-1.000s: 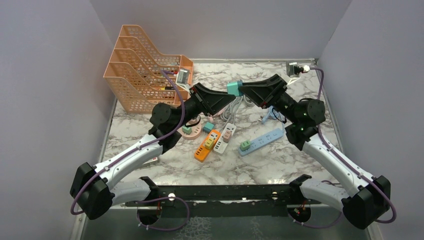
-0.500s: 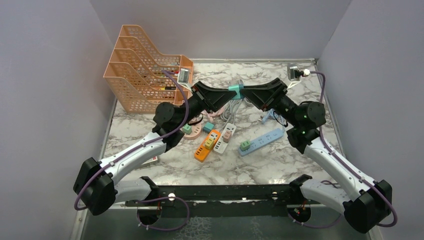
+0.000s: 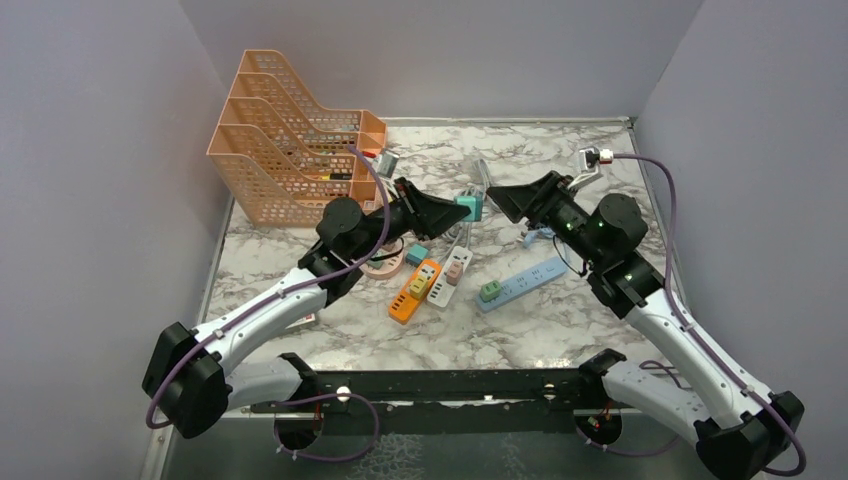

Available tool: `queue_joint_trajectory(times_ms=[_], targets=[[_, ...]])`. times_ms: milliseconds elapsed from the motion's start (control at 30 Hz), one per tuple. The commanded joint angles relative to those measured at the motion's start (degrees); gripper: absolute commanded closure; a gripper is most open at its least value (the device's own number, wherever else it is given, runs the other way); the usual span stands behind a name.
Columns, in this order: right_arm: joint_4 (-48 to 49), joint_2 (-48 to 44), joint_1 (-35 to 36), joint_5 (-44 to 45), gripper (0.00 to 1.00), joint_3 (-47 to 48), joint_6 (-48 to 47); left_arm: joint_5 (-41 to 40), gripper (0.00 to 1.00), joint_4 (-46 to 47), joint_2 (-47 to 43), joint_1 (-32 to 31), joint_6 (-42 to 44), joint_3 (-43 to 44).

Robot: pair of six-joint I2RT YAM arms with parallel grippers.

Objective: Insert the plug

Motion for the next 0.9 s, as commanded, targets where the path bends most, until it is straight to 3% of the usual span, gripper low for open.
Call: queue_joint_trajectory(times_ms=[0,200,400,633,867], targets=[[-22.7,-1.6,-0.1,19.0,0.42,1.7,-6.0,5.8,1.0,-22.2,1.1,0.0,15.8,5.2],[-33.4,-2.8,-0.1,32.7,0.44,1.2,-6.1,2.3,1.0,-44.0,10.6,-1.9,29.6,18.3],[-38.9,-4.7,-0.1,40.1,0.48,0.1,-2.1,-4.8,1.0,-63.0,26.1,-9.1,39.3,35.9],[-44.7,-12.2,-0.1,49.0,0.5,-1.5,4.9,-5.2,1.0,-76.0,41.3,-13.2,46.6,53.0],[-51.1,-20.0,-0.2,53.9,0.5,-2.5,11.3,-8.1,1.0,-84.4,50.3,-15.9,50.1,63.6]])
